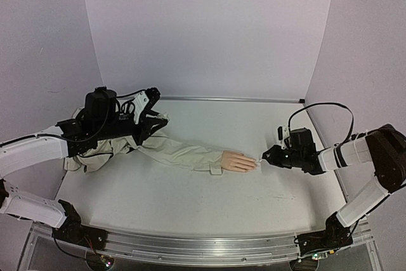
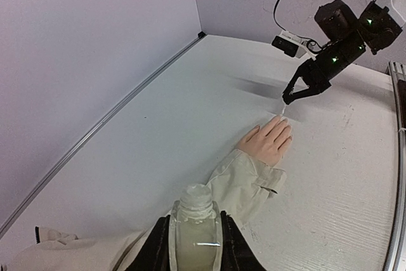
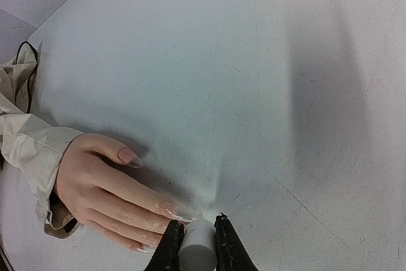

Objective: Paint the nails

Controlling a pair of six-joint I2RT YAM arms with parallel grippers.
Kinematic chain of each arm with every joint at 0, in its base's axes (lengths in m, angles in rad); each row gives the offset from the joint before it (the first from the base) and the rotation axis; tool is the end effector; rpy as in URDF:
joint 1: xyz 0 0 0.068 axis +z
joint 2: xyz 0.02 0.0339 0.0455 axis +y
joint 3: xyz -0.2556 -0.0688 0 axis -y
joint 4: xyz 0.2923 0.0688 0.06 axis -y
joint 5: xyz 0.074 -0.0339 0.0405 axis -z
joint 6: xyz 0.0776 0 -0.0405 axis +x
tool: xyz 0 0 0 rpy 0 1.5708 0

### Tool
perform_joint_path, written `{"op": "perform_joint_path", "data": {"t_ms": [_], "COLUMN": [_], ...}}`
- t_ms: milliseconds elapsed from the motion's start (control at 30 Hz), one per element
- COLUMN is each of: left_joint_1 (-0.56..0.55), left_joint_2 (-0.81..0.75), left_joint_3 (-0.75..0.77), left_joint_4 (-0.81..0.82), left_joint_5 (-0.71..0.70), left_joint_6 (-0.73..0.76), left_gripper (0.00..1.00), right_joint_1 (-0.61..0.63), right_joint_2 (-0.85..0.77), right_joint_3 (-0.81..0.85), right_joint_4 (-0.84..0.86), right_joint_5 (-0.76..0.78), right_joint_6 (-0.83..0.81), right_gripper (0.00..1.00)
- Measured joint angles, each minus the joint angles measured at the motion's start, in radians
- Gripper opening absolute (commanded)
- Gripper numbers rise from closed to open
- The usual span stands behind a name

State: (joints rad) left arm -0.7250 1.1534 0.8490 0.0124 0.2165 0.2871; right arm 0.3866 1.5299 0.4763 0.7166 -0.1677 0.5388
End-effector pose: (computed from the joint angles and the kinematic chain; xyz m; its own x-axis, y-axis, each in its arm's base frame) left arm 0.2559 -0.2490 0.2737 0.0203 0.3515 -0.9360 0.8298 0.5162 0.2119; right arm 0.3177 0.1433 0.0947 -0.5285 0.3311 -0.7817 -0.2872 0.7968 0.5316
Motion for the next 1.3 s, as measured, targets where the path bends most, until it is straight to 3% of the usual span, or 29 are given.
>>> {"op": "perform_joint_path", "data": {"t_ms": [300, 1300], "left_joint_1": [0.0, 0.0], "left_joint_2": [0.0, 0.0], "left_joint_3": [0.0, 0.0], "left_joint_4": [0.0, 0.0], "left_joint_5": [0.001, 0.001], "left_joint_6": [0.0, 0.0], "left_gripper": [0.0, 0.0], "right_joint_1": [0.0, 0.025], "right_joint_2": [-0.056, 0.015], "right_joint_3": [-0.008, -0.002], "right_joint_4": [0.021, 0.069], "right_joint_5": [-0.053, -0.052], "right_joint_6": [-0.022, -0.018], "right_gripper": [0.0, 0.0]}}
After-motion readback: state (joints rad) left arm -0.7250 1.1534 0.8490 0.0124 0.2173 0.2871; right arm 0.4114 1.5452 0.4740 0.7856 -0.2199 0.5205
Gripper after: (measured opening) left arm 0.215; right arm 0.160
